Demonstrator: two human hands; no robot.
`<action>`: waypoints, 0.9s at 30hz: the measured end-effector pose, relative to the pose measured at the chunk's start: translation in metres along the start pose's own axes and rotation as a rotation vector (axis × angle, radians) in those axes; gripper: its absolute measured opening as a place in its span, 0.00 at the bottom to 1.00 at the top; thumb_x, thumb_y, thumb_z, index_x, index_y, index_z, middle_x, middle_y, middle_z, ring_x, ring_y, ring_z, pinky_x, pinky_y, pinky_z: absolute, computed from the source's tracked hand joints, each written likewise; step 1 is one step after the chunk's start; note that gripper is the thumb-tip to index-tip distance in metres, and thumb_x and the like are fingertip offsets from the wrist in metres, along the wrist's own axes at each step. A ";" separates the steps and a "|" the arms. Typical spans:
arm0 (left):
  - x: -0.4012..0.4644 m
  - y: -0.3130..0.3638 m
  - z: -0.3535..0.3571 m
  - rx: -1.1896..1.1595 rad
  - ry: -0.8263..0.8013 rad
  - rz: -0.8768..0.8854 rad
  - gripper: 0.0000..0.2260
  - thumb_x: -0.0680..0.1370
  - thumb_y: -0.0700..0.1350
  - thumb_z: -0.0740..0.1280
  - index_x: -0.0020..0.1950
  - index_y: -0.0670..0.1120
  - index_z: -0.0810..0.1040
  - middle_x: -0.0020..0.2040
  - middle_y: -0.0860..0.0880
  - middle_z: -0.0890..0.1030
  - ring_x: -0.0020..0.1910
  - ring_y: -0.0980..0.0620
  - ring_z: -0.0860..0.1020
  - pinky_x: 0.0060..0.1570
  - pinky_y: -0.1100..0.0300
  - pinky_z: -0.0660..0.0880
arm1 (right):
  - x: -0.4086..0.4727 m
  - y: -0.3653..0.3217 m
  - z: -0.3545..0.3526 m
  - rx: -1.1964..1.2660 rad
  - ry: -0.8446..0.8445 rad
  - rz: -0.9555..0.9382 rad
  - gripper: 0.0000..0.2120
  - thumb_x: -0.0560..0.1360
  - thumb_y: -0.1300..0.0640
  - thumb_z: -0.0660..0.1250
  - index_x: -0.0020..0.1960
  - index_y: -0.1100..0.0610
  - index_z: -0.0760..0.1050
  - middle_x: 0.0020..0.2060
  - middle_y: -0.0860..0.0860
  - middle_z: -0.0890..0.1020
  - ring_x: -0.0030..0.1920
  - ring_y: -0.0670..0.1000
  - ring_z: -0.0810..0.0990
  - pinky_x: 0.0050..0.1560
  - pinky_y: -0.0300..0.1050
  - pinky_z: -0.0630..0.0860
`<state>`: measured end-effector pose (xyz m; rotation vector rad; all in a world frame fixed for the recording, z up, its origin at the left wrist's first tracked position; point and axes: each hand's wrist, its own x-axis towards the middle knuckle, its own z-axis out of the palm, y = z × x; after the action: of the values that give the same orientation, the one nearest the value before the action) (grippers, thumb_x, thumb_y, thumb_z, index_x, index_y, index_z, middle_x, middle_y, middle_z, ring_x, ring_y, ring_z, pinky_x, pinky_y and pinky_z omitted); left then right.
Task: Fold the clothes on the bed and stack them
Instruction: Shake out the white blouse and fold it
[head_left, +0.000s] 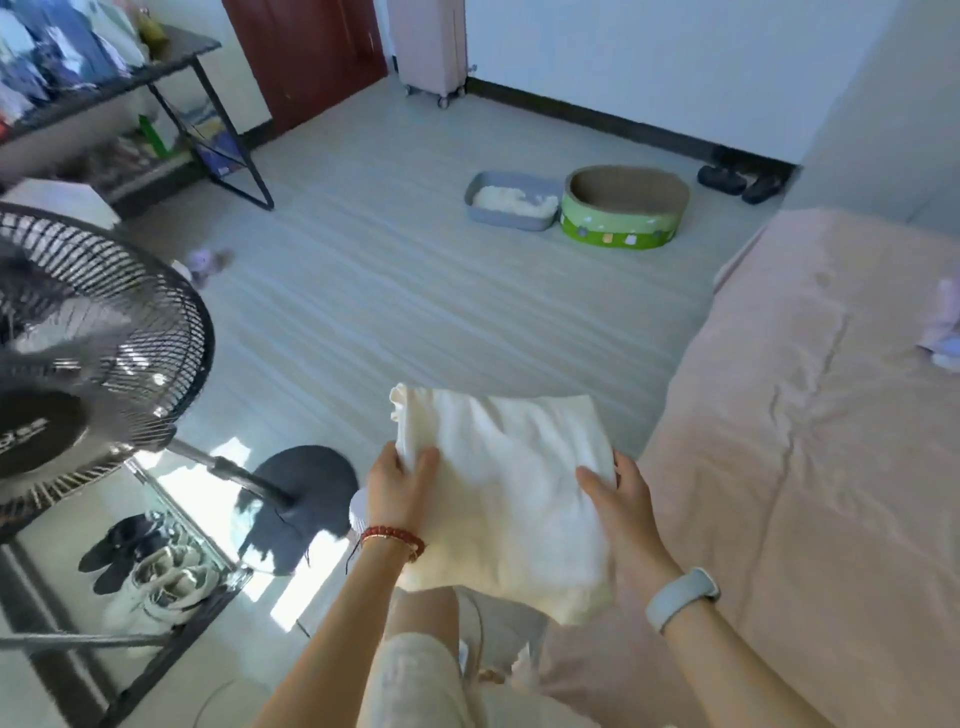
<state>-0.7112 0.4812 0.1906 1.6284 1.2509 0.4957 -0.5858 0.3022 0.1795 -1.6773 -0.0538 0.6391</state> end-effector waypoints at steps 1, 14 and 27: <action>0.013 0.007 0.006 0.007 -0.023 0.015 0.14 0.71 0.50 0.66 0.32 0.50 0.63 0.27 0.54 0.64 0.29 0.51 0.64 0.31 0.58 0.61 | 0.010 -0.004 0.002 0.010 0.018 0.001 0.10 0.74 0.63 0.64 0.54 0.54 0.72 0.43 0.48 0.79 0.39 0.43 0.79 0.28 0.29 0.72; 0.177 0.135 0.179 0.070 -0.466 0.189 0.13 0.74 0.41 0.66 0.32 0.45 0.65 0.29 0.51 0.65 0.29 0.52 0.64 0.30 0.58 0.61 | 0.161 -0.064 -0.031 0.152 0.486 0.007 0.10 0.75 0.62 0.64 0.54 0.53 0.71 0.41 0.48 0.78 0.35 0.46 0.78 0.27 0.33 0.73; 0.239 0.282 0.396 0.192 -0.927 0.425 0.12 0.75 0.43 0.66 0.34 0.47 0.67 0.31 0.51 0.70 0.31 0.54 0.68 0.31 0.60 0.63 | 0.280 -0.122 -0.129 0.343 0.936 0.033 0.15 0.75 0.61 0.65 0.60 0.55 0.69 0.46 0.47 0.77 0.42 0.44 0.76 0.35 0.35 0.71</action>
<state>-0.1718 0.5206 0.2094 1.9459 0.2649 -0.1591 -0.2555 0.3199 0.1952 -1.4947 0.7130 -0.1570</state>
